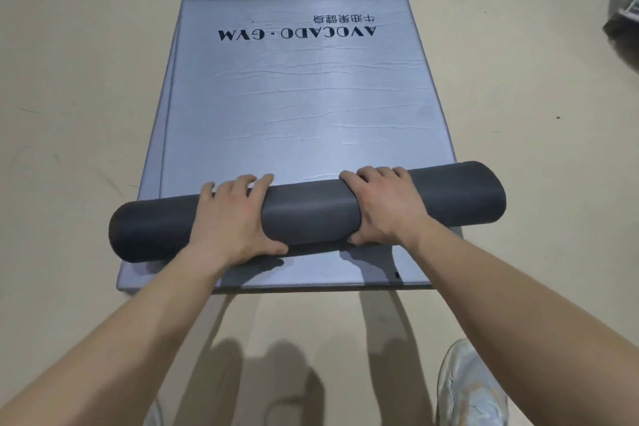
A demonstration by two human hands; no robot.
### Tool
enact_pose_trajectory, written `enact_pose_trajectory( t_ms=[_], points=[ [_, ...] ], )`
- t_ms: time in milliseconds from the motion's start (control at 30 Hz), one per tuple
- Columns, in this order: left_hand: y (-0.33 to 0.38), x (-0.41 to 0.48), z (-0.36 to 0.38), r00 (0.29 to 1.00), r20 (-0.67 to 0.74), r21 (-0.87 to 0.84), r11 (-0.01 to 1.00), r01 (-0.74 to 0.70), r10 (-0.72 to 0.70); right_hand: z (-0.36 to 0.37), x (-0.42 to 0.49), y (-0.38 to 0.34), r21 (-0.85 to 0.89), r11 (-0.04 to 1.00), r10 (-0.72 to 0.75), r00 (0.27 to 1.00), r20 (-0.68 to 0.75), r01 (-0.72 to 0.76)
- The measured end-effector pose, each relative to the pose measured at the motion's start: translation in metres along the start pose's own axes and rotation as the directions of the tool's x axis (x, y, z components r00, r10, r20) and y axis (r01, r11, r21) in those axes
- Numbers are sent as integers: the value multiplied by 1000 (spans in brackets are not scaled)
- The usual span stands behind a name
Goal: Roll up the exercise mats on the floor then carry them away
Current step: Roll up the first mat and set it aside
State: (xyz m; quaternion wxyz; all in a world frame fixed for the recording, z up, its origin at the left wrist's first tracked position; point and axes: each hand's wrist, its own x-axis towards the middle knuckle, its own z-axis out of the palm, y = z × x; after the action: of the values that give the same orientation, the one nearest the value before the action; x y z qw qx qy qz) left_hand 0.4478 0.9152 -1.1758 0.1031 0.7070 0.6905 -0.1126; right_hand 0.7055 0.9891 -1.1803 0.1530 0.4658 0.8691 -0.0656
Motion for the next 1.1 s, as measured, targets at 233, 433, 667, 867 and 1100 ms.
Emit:
enact_pose_trajectory(
  t_ms=[233, 433, 667, 867, 1100],
  points=[
    [6, -17, -21, 965, 259, -99, 995, 0, 26, -20, -20, -12, 119, 992, 6, 968, 251, -37],
    [4, -27, -31, 913, 406, -182, 982, 41, 37, 8, -81, -40, 39, 996, 81, 997, 9, -81],
    [29, -56, 10, 1000, 5, 77, 997, 7, -7, -14, -35, -21, 143, 987, 51, 993, 106, -66],
    [0, 15, -5, 988, 136, -116, 992, -57, 73, 5, -27, -15, 73, 993, 99, 993, -71, -94],
    [-10, -2, 27, 987, -154, 37, 999, -36, 41, 23, 2, -4, -69, 996, 41, 985, -168, -54]
  ],
)
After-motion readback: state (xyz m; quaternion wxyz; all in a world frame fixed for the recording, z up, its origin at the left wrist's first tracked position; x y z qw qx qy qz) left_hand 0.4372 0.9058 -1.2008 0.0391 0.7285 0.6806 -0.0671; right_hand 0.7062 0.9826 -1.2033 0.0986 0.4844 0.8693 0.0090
